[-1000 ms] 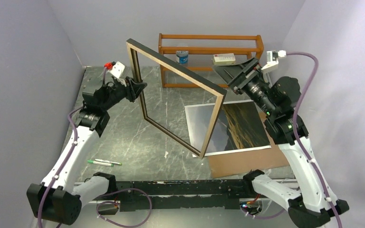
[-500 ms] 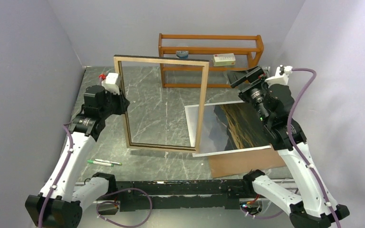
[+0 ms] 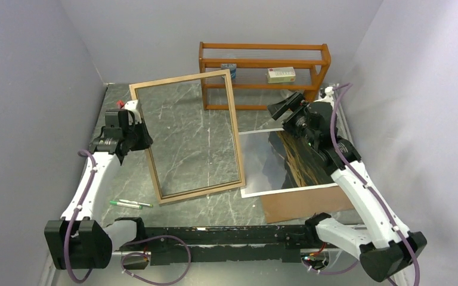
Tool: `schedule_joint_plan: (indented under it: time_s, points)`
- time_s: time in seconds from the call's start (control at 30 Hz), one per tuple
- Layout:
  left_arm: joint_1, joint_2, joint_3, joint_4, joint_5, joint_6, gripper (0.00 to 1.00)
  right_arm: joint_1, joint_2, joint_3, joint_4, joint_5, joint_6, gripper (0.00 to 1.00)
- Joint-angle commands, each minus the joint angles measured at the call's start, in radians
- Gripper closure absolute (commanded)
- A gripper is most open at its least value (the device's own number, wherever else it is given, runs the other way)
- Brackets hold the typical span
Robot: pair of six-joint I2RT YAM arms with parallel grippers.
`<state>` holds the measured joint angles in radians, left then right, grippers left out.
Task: Put the photo into the frame
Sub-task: Turn over the photo frame at the center of the board.
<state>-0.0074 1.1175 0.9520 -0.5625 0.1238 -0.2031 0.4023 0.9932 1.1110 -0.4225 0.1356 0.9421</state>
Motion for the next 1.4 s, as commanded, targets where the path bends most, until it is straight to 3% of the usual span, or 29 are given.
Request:
schedule_joint_plan:
  time_s: [0.0, 0.43, 0.77, 0.97, 1.27, 1.37]
  points:
    - [0.048, 0.020, -0.005, -0.053, 0.081, 0.000, 0.98, -0.002, 0.054, -0.026, 0.036, -0.093, -0.032, 0.13]
    - [0.102, 0.209, 0.050, -0.213, 0.105, -0.015, 0.97, 0.114, 0.429, -0.059, 0.144, -0.317, -0.466, 0.09]
    - [0.138, 0.379, 0.090, -0.212, 0.133, -0.015, 0.97, 0.217, 0.648, -0.014, 0.215, -0.270, -0.472, 0.10]
    - [0.140, 0.503, 0.159, -0.189, 0.159, -0.016, 0.97, 0.234, 0.768, 0.058, 0.189, -0.242, -0.472, 0.25]
    - [0.140, 0.609, 0.183, -0.166, 0.166, -0.023, 0.96, 0.252, 0.899, 0.146, 0.157, -0.213, -0.508, 0.37]
    - [0.141, 0.632, 0.182, -0.168, 0.155, -0.024, 0.93, 0.254, 0.918, 0.156, 0.145, -0.200, -0.511, 0.48]
